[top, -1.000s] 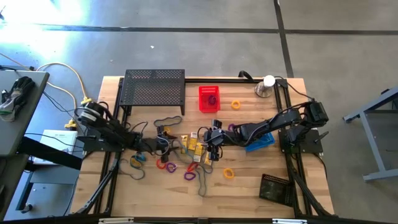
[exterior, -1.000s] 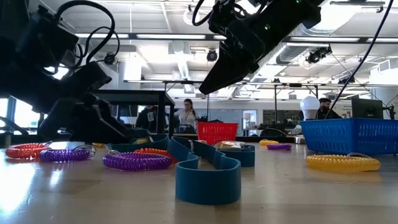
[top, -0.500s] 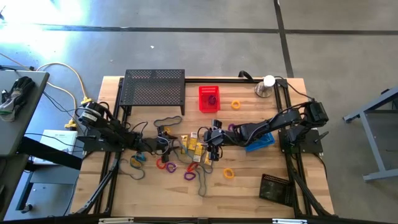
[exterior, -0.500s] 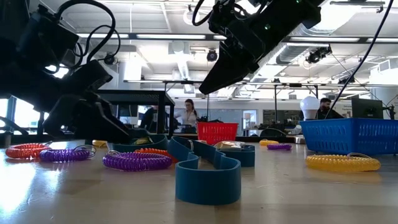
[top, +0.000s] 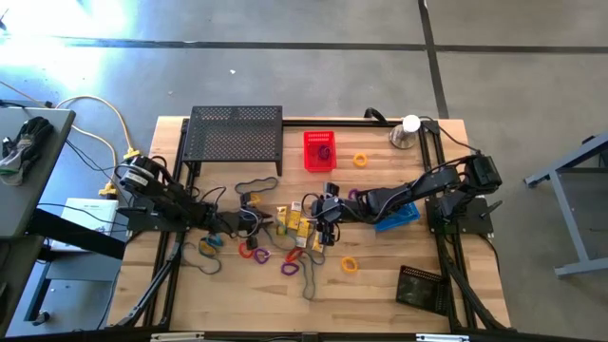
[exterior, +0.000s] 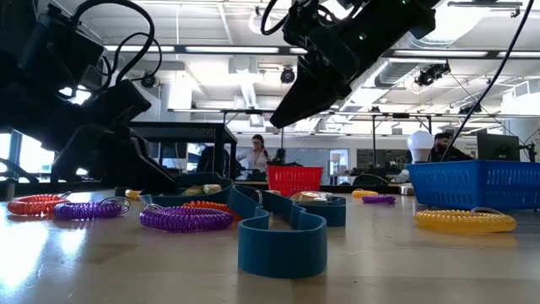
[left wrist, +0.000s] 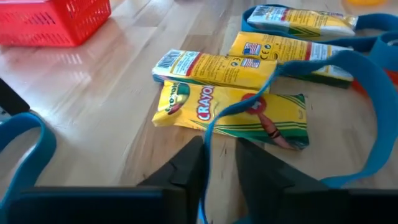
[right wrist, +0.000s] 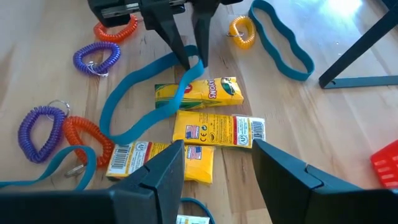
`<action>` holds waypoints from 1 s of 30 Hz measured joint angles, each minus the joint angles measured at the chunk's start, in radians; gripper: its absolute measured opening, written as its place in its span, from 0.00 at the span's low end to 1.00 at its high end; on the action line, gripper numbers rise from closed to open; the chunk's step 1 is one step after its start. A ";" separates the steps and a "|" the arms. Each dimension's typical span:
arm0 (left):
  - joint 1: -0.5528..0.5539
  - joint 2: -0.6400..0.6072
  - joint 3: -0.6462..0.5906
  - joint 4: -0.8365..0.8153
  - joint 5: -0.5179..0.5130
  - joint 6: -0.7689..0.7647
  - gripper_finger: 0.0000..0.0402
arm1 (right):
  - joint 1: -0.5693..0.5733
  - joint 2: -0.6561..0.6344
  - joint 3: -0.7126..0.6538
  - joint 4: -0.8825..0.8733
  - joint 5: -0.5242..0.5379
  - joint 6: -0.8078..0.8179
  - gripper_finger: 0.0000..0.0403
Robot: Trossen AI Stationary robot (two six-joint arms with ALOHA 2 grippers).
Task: Pick & Place Office Desk Supplies
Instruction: Put the blue rubber band into the blue bin
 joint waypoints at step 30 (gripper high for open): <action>-0.043 -0.130 0.278 -0.469 -0.067 -0.069 0.00 | 0.000 0.000 0.000 0.024 -0.049 0.004 0.44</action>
